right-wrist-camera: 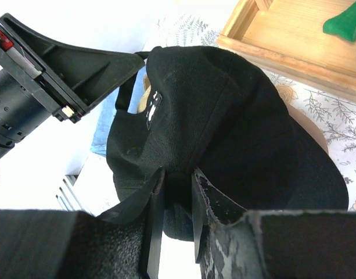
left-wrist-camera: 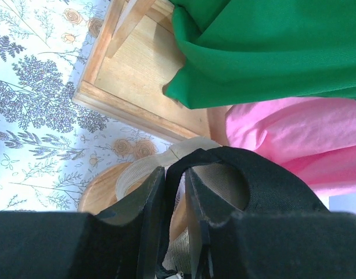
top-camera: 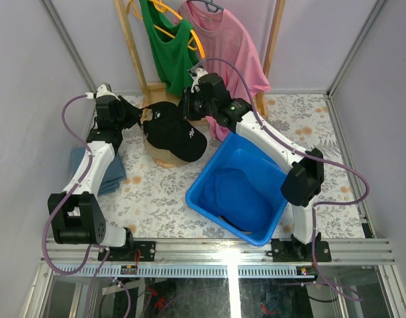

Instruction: Stack the hats

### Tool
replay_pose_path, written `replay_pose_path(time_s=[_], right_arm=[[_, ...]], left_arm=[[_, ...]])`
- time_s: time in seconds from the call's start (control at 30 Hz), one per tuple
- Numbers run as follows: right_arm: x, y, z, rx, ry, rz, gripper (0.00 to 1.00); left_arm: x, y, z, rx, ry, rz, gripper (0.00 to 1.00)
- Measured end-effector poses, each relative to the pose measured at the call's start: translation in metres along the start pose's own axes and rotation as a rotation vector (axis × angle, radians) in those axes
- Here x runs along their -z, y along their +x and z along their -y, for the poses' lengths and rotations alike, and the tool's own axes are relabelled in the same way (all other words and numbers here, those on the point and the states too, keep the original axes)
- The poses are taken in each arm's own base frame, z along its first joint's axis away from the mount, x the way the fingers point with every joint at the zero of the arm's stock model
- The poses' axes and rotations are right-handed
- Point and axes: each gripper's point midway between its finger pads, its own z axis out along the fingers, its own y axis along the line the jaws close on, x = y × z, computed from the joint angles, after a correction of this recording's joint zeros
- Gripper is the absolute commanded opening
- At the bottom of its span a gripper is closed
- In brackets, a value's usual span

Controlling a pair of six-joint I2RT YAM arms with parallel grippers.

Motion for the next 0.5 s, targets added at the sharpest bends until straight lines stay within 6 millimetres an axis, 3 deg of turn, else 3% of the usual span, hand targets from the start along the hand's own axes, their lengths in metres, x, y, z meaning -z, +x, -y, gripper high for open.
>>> replay_pose_path(time_s=[0.5], right_arm=[[-0.007,0.036,0.008,0.019,0.028,-0.088,0.52]], left_arm=[[-0.004,0.007,-0.008,-0.042,-0.019,-0.023,0.23]])
